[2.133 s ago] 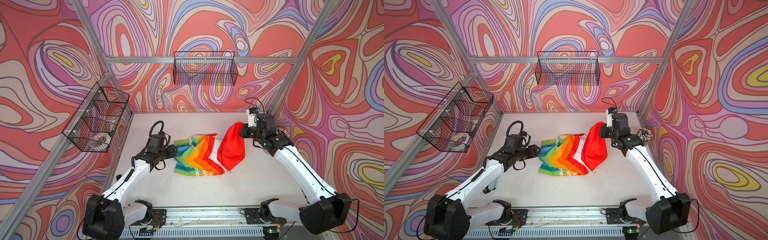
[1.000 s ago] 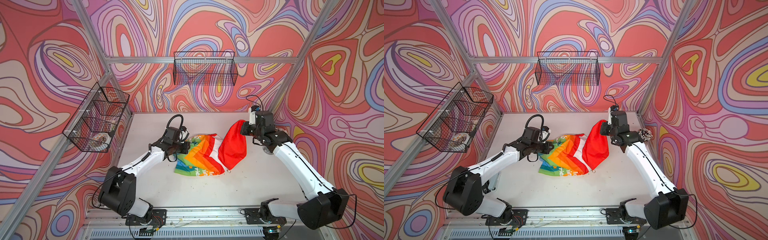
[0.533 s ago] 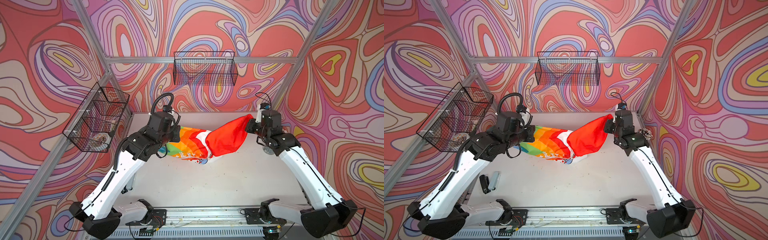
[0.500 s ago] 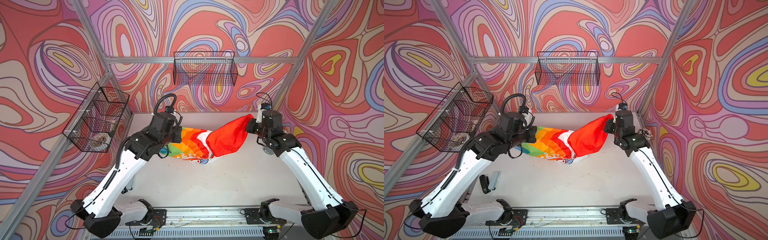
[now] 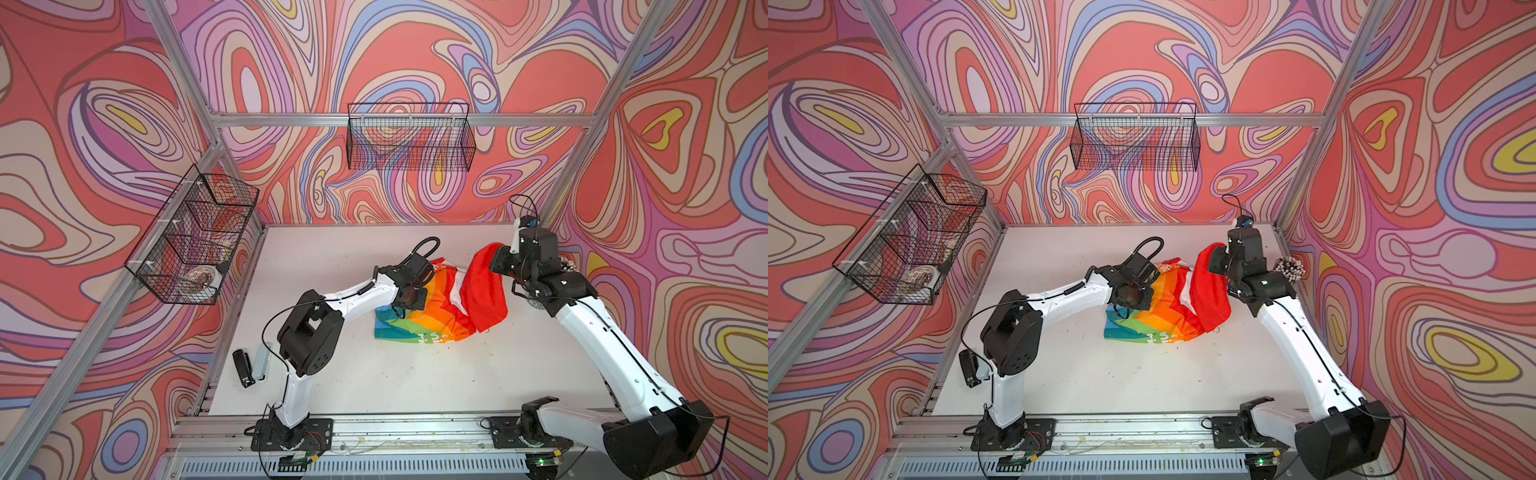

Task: Unzip the jacket
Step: Flatten out the jacket at the center of the board.

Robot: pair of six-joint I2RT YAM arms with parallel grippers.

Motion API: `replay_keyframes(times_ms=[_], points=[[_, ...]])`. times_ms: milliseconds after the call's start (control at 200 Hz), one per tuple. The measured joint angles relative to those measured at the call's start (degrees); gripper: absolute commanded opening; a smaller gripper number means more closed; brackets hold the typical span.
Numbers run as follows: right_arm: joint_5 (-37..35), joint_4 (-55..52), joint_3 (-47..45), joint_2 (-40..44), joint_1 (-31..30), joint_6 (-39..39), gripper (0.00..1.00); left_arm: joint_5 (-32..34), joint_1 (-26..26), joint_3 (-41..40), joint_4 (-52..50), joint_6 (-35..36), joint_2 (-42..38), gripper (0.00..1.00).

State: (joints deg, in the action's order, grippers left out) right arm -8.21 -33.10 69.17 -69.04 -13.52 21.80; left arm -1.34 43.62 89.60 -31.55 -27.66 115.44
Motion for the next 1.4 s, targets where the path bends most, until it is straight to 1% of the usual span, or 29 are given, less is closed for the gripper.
replay_keyframes(times_ms=[45, 80, 105, 180, 270, 355, 416, 476, 531, 631, 706, 771, 881, 1001, 1242, 1397], points=[[-0.09, -0.07, -0.59, 0.02, 0.0, -0.09, 0.0, -0.9, -0.17, 0.44, 1.03, 0.48, 0.15, 0.7], [-0.24, -0.07, -1.09, 0.02, 0.0, -0.13, 0.0, -1.46, -0.33, 0.52, 1.92, 0.68, -0.37, 0.75], [-0.46, -0.09, -1.44, 0.02, 0.0, -0.2, 0.0, -1.86, -0.48, 0.5, 2.58, 0.92, -1.11, 0.78], [-1.31, -0.07, -2.4, 0.04, 0.0, -0.31, 0.0, -2.25, -0.83, -0.76, 4.7, 1.92, -4.72, 0.79], [-2.73, -0.5, -3.15, -0.04, 0.0, -0.28, 0.0, -2.51, -1.62, -5.53, 7.15, 3.1, -13.4, 0.79], [-3.8, -1.09, -3.08, -0.79, 0.42, -0.02, 0.0, -3.26, -3.61, -11.67, 10.29, 3.65, -23.28, 0.74], [-3.17, -1.22, -2.95, -2.03, 1.68, 0.37, 0.0, -4.04, -6.16, -15.63, 12.09, 3.58, -29.09, 0.65], [-1.57, -1.2, -2.93, -3.56, 3.8, 1.09, 0.0, -5.01, -9.64, -19.32, 13.7, 3.37, -32.94, 0.61], [0.33, -1.16, -2.93, -5.07, 5.79, 1.79, 0.0, -6.95, -12.98, -22.82, 15.26, 2.91, -34.56, 0.55], [3.02, -1.18, -2.73, -7.21, 7.72, 2.64, 0.0, -11.28, -18.84, -29.49, 18.51, 1.4, -33.73, 0.46], [5.2, -0.83, -2.62, -8.09, 7.76, 2.95, 0.0, -14.71, -21.49, -33.68, 20.52, 0.35, -31.23, 0.43], [6.71, -0.79, -2.62, -8.31, 7.67, 2.97, 0.0, -17.09, -22.6, -35.93, 21.79, -0.11, -28.81, 0.43], [8.15, -0.76, -2.62, -8.31, 7.67, 2.91, 0.0, -20.22, -23.12, -37.38, 23.45, -0.26, -25.57, 0.47], [8.74, -0.79, -2.62, -8.31, 7.67, 2.62, 0.0, -22.27, -23.26, -37.4, 25.53, -0.07, -23.85, 0.52], [9.86, -0.81, -2.62, -8.31, 7.67, 2.03, 0.0, -24.0, -23.37, -36.83, 26.69, 1.6, -18.38, 0.51], [10.73, -0.85, -2.54, -8.39, 7.67, 1.62, 0.0, -25.51, -23.37, -35.69, 26.58, 4.39, -16.09, 0.5]])
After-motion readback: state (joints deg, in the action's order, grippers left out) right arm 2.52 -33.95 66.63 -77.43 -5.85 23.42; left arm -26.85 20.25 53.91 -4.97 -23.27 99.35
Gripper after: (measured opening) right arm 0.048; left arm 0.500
